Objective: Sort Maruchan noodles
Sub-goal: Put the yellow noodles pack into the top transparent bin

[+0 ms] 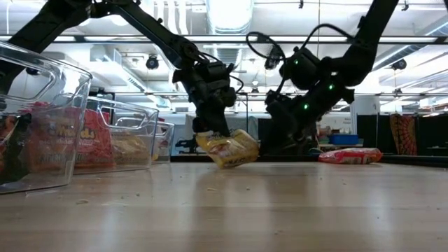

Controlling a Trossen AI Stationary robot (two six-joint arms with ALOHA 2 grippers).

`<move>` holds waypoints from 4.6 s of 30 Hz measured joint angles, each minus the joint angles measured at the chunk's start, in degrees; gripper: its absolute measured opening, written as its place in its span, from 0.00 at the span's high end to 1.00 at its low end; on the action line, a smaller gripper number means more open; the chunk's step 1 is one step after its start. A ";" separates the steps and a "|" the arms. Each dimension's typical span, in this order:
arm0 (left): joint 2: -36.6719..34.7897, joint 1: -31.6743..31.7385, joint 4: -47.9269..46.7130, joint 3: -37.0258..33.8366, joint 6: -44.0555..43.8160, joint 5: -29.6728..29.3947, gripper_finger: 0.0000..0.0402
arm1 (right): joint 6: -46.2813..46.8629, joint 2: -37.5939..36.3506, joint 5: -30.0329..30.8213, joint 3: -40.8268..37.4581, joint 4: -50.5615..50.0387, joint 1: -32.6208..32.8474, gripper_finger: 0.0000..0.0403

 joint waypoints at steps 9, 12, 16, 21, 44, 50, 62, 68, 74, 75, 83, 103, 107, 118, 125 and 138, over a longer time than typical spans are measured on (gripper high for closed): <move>-0.01 0.12 0.01 0.00 1.20 -0.19 1.00 | -1.24 -6.60 -0.04 -0.02 -7.44 0.02 0.93; -0.01 0.20 -0.01 0.00 1.52 -0.22 1.00 | -1.72 -9.60 -0.15 -0.02 -8.90 0.02 0.93; -0.01 0.20 0.01 0.00 2.60 -0.26 1.00 | -2.75 -13.61 -0.20 -0.08 -9.78 0.02 0.93; -0.01 0.27 0.18 0.00 2.62 1.38 1.00 | -2.49 -15.02 -0.28 -0.89 -11.63 -0.02 0.93; 1.85 -0.19 0.74 -0.44 6.76 1.83 1.00 | 7.19 -14.77 -9.15 -1.33 -20.89 -7.76 0.52; 1.85 -0.60 0.58 -0.44 7.89 1.81 1.00 | 10.20 -12.54 -20.39 -1.33 -12.67 -13.41 0.48; 1.98 -0.98 1.69 -0.42 8.61 1.81 1.00 | 16.82 -1.19 -37.04 -0.28 2.92 -16.29 0.47; 1.98 -0.99 1.85 -0.42 8.61 1.81 1.00 | 18.71 4.70 -41.48 2.41 7.63 -16.26 0.47; 2.00 -1.00 2.95 -0.42 8.62 1.79 1.00 | 19.04 8.49 -44.31 4.25 8.86 -15.84 0.48; 2.00 -1.00 3.11 -0.42 8.61 1.79 1.00 | 19.04 8.78 -44.30 4.48 8.96 -15.76 0.49; 2.00 -1.00 4.33 -0.36 8.61 2.33 1.00 | 18.33 9.13 -44.14 4.63 8.62 -14.92 0.64; 1.87 -1.02 -7.29 7.94 12.14 8.32 0.72 | 10.39 8.66 -46.49 4.66 7.76 -14.76 0.72; 1.82 -1.14 -13.70 11.12 17.34 9.64 0.63 | 4.50 7.61 -46.75 4.66 4.26 -15.03 0.72; 1.80 -1.72 -7.91 9.73 20.23 11.81 0.58 | -16.95 -1.33 -38.94 4.66 -8.59 -15.00 0.72; 1.76 -2.35 1.88 9.38 18.19 11.37 0.58 | -23.51 -6.28 -32.85 4.63 -14.13 -14.84 0.72; 2.09 -2.70 8.69 8.02 15.62 5.45 0.58 | -26.31 -11.20 -28.76 4.55 -15.02 -14.89 0.72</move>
